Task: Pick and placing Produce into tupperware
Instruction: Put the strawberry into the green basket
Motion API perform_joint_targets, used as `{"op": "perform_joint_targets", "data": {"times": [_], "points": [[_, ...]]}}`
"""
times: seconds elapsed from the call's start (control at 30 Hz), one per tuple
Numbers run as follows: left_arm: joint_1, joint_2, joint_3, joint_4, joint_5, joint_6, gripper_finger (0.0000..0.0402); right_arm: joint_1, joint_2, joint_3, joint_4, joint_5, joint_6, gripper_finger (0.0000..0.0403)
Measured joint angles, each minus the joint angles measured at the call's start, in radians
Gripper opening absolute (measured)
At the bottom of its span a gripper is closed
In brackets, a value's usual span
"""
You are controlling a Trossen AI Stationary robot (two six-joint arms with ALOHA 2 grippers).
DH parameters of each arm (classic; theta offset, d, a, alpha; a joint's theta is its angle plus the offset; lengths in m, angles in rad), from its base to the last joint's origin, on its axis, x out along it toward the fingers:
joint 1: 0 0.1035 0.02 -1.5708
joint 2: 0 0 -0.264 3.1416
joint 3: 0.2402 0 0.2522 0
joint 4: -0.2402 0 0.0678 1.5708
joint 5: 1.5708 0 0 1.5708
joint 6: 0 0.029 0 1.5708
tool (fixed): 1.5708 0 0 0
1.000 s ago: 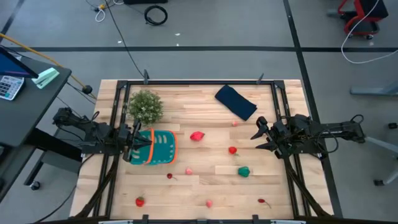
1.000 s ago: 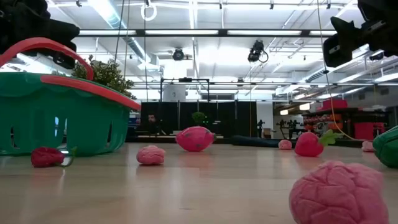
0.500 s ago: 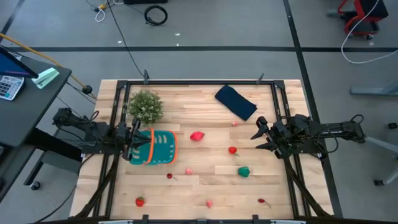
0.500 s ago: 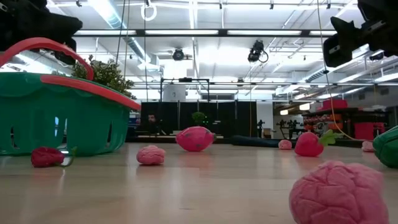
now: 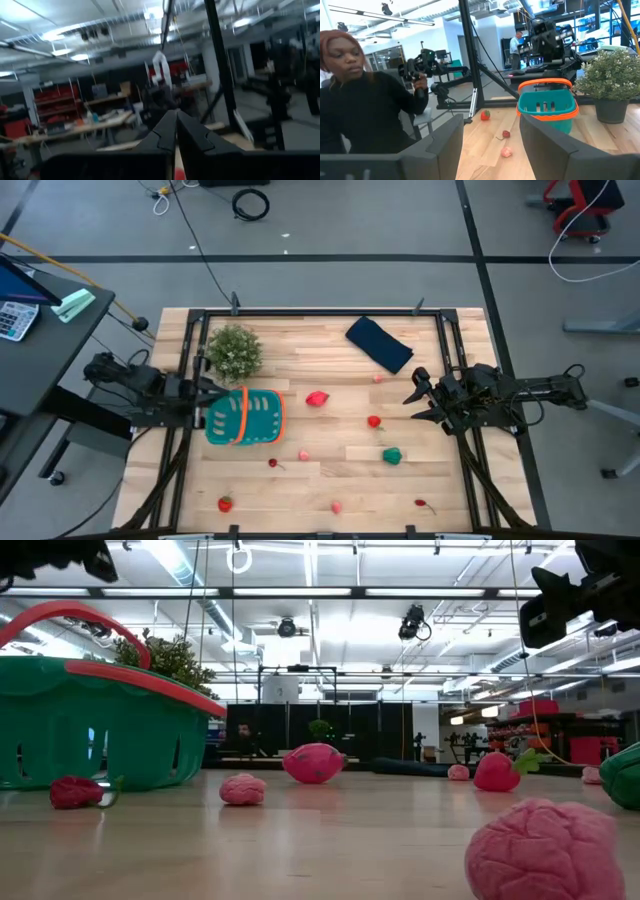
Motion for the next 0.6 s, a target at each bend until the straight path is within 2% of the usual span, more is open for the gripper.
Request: {"op": "perform_joint_targets", "data": {"times": [0.2,0.4,0.5,0.6], "points": [[0.000,0.005,0.076,-0.074,0.000,0.004,0.0040,0.000,0.000,0.000,0.000,0.000,0.000,0.0204],[0.000,0.054,0.135,-0.290,-0.055,-0.110,0.0121,0.000,0.000,0.000,0.000,0.000,0.000,0.0204],[0.000,0.114,0.169,-0.331,-0.055,-0.197,0.0163,0.000,0.000,0.000,0.000,0.000,0.000,0.0204],[0.000,0.176,0.259,-0.325,-0.056,-0.209,0.0190,0.000,0.000,0.000,0.000,0.000,0.000,0.0204]]}}
